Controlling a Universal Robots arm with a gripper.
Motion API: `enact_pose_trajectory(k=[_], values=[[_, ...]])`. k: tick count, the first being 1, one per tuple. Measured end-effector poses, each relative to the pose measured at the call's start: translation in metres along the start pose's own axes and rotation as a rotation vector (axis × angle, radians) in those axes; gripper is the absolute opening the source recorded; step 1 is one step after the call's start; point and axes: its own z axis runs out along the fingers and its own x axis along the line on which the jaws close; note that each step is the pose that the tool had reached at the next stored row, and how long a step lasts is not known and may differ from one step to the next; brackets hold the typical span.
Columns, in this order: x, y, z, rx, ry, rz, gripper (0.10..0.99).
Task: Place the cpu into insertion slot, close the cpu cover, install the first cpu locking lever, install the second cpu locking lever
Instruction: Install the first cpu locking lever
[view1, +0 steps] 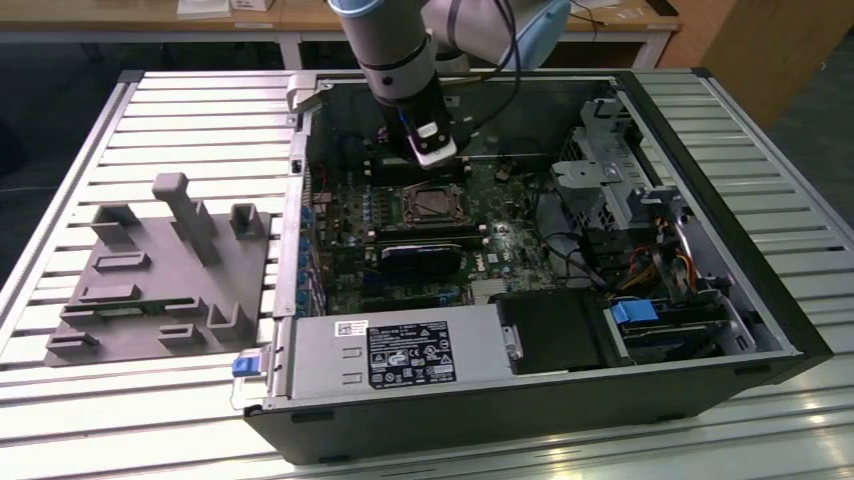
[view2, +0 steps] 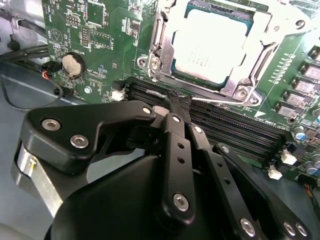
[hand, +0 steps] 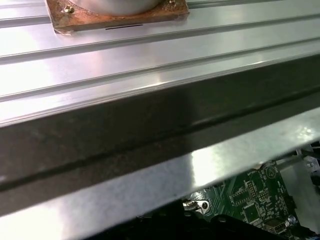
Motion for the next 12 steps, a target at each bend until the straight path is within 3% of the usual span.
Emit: enact_pose_trajectory(k=[12], values=[[0.0014, 0.0, 0.0039, 0.002, -0.0093, 0.009, 0.102]])
